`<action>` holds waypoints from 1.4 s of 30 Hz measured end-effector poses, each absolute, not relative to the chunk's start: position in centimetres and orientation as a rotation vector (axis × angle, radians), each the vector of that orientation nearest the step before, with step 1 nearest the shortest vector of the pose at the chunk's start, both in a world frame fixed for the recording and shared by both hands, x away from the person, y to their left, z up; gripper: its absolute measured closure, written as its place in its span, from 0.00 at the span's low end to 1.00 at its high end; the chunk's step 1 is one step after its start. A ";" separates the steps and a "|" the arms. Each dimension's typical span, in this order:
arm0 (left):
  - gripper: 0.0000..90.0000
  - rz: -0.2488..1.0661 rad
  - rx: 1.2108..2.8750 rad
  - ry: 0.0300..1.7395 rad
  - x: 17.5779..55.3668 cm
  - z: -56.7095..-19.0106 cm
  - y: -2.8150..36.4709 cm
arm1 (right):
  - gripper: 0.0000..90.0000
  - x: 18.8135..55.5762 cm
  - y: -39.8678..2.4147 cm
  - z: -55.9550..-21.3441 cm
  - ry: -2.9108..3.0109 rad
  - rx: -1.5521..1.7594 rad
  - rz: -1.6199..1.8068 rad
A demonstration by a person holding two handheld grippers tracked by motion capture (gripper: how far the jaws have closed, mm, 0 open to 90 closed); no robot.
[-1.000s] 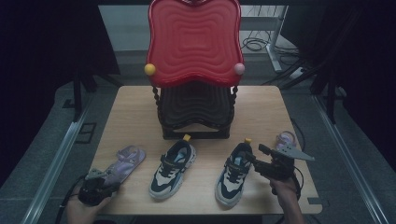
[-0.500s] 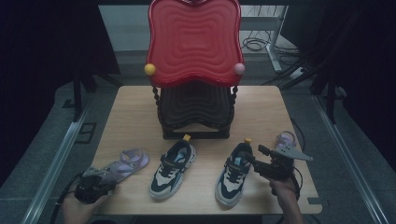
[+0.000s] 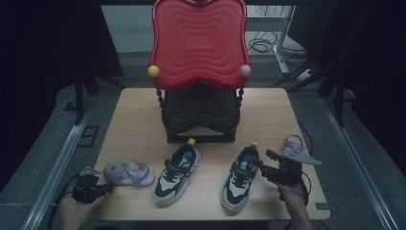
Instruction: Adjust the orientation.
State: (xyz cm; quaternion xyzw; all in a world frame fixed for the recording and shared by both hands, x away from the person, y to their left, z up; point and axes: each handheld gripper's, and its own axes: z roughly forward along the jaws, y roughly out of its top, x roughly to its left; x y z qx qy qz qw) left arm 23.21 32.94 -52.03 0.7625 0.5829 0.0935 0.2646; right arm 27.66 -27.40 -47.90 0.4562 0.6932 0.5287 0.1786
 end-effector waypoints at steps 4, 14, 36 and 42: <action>1.00 0.247 2.070 1.587 24.1 -51.9 33.3 | 0.33 27.6 -27.4 -47.9 1.958 1.294 1.498; 1.00 0.210 2.078 1.608 26.1 -51.9 33.9 | 0.34 27.6 -27.6 -48.0 1.973 1.297 1.489; 1.00 0.219 2.070 1.592 30.2 -50.0 33.4 | 0.35 27.7 -28.6 -48.0 1.957 1.347 1.483; 1.00 0.223 2.080 1.579 31.3 -50.1 32.6 | 0.35 27.8 -28.9 -48.1 1.954 1.357 1.482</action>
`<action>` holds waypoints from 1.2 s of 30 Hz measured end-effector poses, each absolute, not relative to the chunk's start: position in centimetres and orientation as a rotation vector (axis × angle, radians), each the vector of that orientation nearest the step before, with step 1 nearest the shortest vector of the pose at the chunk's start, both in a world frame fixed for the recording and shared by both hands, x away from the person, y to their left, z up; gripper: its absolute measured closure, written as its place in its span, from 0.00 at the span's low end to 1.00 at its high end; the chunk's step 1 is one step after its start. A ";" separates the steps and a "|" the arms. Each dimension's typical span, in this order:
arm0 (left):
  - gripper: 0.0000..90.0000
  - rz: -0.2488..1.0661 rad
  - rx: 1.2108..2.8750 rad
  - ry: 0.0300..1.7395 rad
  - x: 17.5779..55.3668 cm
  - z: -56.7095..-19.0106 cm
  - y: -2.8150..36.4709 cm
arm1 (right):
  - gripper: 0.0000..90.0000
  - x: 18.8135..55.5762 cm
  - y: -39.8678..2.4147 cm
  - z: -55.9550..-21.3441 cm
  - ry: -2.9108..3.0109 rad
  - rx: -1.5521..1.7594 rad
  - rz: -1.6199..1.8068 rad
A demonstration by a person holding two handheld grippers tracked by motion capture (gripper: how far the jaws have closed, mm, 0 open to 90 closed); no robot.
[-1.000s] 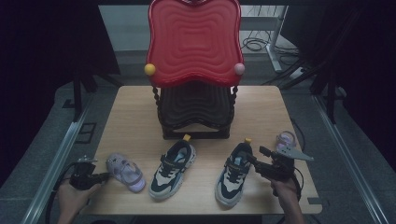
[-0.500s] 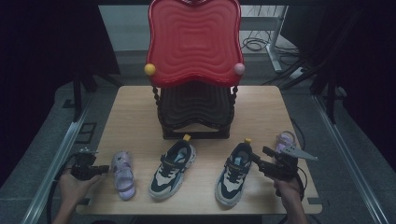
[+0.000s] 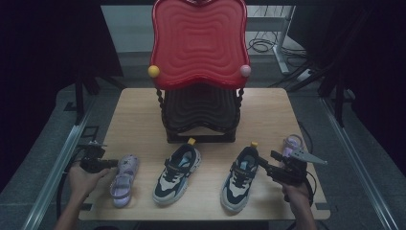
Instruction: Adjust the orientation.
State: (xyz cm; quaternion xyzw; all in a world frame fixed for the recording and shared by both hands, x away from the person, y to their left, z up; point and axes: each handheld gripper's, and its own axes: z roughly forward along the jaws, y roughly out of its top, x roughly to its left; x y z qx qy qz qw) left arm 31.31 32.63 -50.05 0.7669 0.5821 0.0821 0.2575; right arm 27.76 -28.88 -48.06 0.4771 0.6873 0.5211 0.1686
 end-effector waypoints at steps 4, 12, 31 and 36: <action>1.00 0.236 2.106 1.571 31.7 -49.9 32.1 | 0.35 27.7 -28.9 -48.1 1.958 1.359 1.479; 1.00 0.242 2.128 1.551 32.4 -49.8 31.4 | 0.35 27.7 -28.8 -48.1 1.962 1.359 1.474; 0.72 0.533 2.012 1.241 28.5 -44.1 27.9 | 0.37 27.6 -28.8 -47.6 1.921 1.332 1.496; 0.64 0.531 1.941 1.249 27.5 -44.3 26.8 | 0.37 27.6 -28.9 -47.5 1.927 1.322 1.487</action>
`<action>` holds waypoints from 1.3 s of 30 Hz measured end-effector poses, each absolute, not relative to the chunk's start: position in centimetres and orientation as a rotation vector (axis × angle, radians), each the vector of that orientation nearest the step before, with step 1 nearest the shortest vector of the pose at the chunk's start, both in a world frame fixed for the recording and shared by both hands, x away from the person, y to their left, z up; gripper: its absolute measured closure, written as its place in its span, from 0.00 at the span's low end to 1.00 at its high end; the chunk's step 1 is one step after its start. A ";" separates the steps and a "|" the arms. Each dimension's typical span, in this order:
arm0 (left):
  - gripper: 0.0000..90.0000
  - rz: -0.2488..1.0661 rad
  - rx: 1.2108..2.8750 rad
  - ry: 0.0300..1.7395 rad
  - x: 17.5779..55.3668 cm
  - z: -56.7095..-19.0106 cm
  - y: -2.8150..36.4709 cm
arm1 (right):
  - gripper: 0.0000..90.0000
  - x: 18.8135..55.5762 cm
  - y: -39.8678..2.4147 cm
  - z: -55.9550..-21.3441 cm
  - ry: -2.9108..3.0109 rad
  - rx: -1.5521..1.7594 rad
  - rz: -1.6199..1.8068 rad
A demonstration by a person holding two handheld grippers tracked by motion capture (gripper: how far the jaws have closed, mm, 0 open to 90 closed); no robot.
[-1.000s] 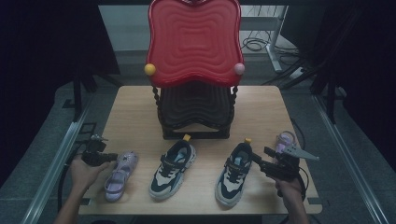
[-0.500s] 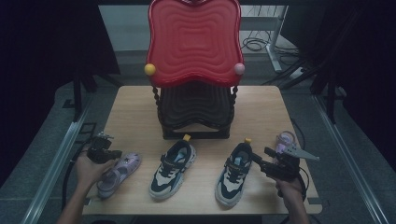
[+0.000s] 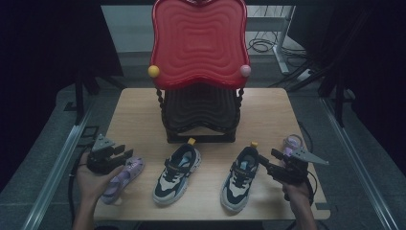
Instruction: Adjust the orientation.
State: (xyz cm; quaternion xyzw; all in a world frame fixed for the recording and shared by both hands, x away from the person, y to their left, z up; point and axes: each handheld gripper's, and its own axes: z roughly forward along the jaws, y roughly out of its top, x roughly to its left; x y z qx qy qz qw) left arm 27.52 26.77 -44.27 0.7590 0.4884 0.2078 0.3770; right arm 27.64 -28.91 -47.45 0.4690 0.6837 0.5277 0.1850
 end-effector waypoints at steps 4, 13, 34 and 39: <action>0.59 0.499 1.918 1.217 27.4 -44.9 25.9 | 0.37 27.7 -29.0 -47.2 1.912 1.319 1.466; 0.55 0.395 1.916 1.149 27.1 -45.7 24.9 | 0.37 27.7 -28.5 -46.7 1.914 1.283 1.394; 0.52 0.325 1.886 1.148 25.8 -45.9 24.9 | 0.77 27.0 -32.1 -46.0 1.899 1.317 1.289; 0.52 0.302 1.890 1.164 25.7 -46.5 24.9 | 0.91 27.2 -32.2 -46.1 1.948 1.279 1.322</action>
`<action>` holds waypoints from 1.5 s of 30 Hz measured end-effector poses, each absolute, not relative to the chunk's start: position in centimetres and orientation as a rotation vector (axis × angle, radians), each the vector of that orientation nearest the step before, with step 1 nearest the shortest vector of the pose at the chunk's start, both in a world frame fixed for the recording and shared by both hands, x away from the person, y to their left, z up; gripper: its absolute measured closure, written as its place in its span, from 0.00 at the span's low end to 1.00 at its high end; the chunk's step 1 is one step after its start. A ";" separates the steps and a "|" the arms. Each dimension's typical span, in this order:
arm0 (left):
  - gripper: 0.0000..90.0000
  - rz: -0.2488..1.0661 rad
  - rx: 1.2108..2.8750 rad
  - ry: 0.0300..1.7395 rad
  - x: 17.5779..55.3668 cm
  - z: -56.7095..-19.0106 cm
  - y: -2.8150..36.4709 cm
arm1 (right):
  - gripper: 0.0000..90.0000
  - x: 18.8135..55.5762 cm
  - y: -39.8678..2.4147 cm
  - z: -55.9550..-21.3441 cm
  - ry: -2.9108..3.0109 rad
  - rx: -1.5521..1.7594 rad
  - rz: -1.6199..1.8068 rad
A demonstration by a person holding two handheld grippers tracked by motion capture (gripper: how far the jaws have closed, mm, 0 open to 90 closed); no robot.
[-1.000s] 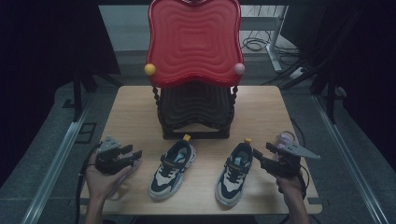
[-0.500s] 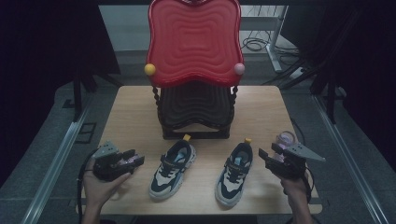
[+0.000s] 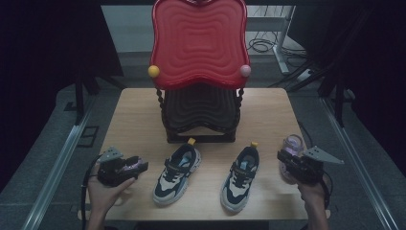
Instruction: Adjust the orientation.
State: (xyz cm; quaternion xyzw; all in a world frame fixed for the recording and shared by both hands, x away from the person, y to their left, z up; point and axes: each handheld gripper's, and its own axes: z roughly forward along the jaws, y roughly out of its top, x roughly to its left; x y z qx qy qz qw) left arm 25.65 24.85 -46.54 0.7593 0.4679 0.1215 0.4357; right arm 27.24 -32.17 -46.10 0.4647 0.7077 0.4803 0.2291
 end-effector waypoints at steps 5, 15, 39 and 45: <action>0.51 0.311 1.874 1.153 25.1 -45.8 24.8 | 1.00 27.1 -32.3 -46.2 1.981 1.259 1.282; 0.50 0.307 1.848 1.175 25.1 -45.9 25.7 | 1.00 26.8 -34.1 -46.3 1.921 1.308 1.206; 0.50 0.335 1.797 1.175 24.9 -46.0 26.3 | 1.00 26.0 -40.2 -50.5 1.905 1.543 0.902; 0.50 0.339 1.797 1.176 24.8 -45.9 26.2 | 1.00 25.6 -40.8 -51.2 1.914 1.561 0.879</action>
